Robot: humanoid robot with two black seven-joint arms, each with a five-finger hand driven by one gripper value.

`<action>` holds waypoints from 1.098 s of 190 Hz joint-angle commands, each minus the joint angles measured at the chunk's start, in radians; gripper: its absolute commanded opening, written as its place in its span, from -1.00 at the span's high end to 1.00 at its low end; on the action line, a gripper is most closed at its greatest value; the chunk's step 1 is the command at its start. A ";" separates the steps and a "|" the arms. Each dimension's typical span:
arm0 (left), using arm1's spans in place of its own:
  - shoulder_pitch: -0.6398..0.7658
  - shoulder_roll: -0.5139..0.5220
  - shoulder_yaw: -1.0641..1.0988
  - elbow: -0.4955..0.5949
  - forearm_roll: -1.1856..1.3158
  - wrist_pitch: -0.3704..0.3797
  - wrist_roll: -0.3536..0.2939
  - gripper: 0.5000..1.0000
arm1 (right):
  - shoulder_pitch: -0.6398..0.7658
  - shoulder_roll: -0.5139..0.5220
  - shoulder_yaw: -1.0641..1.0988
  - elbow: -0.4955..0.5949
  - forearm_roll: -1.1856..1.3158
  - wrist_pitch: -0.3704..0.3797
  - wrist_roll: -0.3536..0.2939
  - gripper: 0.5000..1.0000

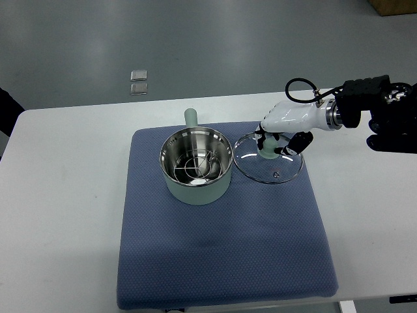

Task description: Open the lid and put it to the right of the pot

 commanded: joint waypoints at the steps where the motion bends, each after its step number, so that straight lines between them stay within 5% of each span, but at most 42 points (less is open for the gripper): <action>1: 0.000 0.000 0.000 0.000 0.000 0.000 0.000 -1.00 | -0.036 0.002 0.003 -0.005 -0.001 -0.013 -0.001 1.00; 91: 0.000 0.000 0.000 0.000 0.000 0.000 0.000 -1.00 | -0.143 0.025 0.049 -0.021 -0.001 -0.082 -0.001 1.00; 96: 0.000 0.000 0.000 0.000 0.000 0.000 0.000 -1.00 | -0.146 0.025 0.049 -0.021 0.000 -0.087 -0.001 0.77; 105: 0.000 0.000 0.000 0.000 0.000 0.000 0.000 -1.00 | -0.146 0.025 0.049 -0.021 0.000 -0.087 -0.001 0.77; 106: 0.000 0.000 0.000 0.000 0.000 0.000 0.000 -1.00 | -0.154 0.022 0.049 -0.021 0.000 -0.092 -0.001 0.44; 119: 0.000 0.000 0.000 0.000 0.000 0.000 0.000 -1.00 | -0.159 0.016 0.049 -0.021 0.000 -0.092 -0.001 -0.03; 128: 0.000 0.000 0.000 0.000 0.000 0.000 0.000 -1.00 | -0.159 0.016 0.049 -0.021 0.000 -0.092 -0.001 -0.03; 129: 0.000 0.000 0.000 0.000 0.000 0.000 0.000 -1.00 | -0.159 0.013 0.049 -0.021 0.000 -0.092 0.000 -0.18; 152: 0.000 0.000 0.000 0.000 0.000 0.000 0.000 -1.00 | -0.159 -0.009 0.050 -0.023 -0.001 -0.093 0.002 -0.59; 209: 0.000 0.000 0.000 0.000 0.000 0.000 0.000 -1.00 | -0.191 -0.128 0.225 -0.066 0.002 -0.033 0.008 -0.61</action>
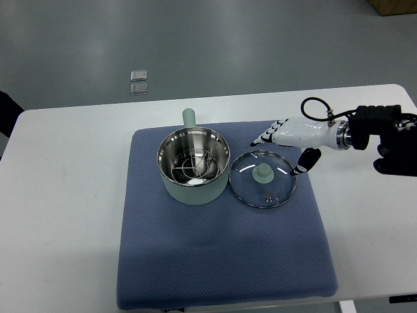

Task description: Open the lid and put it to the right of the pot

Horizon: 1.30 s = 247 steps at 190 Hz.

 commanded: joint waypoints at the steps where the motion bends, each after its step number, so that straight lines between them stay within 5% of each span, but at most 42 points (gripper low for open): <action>1: 0.000 0.000 0.000 0.000 0.000 0.000 0.000 -1.00 | -0.044 -0.059 0.137 -0.038 0.002 0.059 0.002 -0.61; 34: 0.000 0.000 0.000 0.000 0.000 -0.001 0.000 -1.00 | -0.202 -0.145 0.525 -0.085 0.015 0.247 -0.001 -0.60; 44: 0.000 0.000 0.000 0.000 0.000 -0.001 0.000 -1.00 | -0.202 -0.145 0.525 -0.085 0.015 0.247 -0.002 -0.60; 47: 0.000 0.000 0.000 0.000 0.000 0.000 0.000 -1.00 | -0.299 -0.162 0.710 -0.098 0.016 0.299 -0.008 -0.60; 101: 0.000 0.000 0.000 0.000 0.000 0.000 0.000 -1.00 | -0.678 -0.080 1.405 -0.134 0.078 0.442 -0.049 -0.54; 145: 0.000 0.000 0.000 0.000 0.000 0.000 0.000 -1.00 | -0.853 0.091 1.740 -0.178 0.211 0.457 -0.146 -0.55; 146: 0.000 0.000 0.000 0.000 0.000 0.000 0.000 -1.00 | -0.894 0.152 1.851 -0.199 0.214 0.467 -0.179 -0.55; 167: 0.000 0.000 0.000 0.000 0.000 0.000 0.000 -1.00 | -0.960 0.260 2.021 -0.203 0.214 0.496 -0.224 -0.56; 247: 0.000 0.000 0.000 0.000 0.000 0.000 0.000 -1.00 | -1.041 0.433 2.202 -0.210 0.302 0.537 -0.218 -0.72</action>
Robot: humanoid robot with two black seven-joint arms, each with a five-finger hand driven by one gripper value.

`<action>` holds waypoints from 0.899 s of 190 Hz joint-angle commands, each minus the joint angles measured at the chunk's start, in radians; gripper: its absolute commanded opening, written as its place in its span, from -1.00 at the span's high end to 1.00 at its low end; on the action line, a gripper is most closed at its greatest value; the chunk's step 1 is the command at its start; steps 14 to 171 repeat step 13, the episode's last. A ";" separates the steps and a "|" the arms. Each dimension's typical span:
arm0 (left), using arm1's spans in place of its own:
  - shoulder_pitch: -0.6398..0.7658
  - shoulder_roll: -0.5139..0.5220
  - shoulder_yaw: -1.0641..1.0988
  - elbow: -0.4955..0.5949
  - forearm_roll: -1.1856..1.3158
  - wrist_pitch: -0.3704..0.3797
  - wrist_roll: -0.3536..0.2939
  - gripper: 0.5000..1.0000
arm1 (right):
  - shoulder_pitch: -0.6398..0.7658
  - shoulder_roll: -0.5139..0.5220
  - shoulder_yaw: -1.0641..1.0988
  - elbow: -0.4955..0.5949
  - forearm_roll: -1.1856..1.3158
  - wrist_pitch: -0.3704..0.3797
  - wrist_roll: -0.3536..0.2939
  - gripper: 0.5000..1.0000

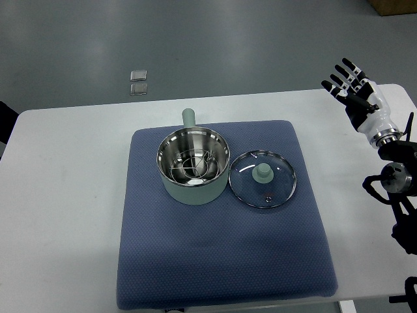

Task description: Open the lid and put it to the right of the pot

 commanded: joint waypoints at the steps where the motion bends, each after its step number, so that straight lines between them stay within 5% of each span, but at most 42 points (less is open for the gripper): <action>1: 0.000 0.000 0.000 0.000 0.000 0.000 0.000 -1.00 | -0.006 0.010 -0.006 -0.004 0.017 0.016 0.001 -0.72; 13: 0.000 0.000 0.000 0.000 0.000 0.000 0.000 -1.00 | -0.027 0.009 -0.012 -0.004 0.013 0.064 0.005 -0.72; 171: 0.000 0.000 0.000 0.000 0.000 0.000 0.000 -1.00 | -0.027 0.009 -0.012 -0.004 0.013 0.064 0.005 -0.72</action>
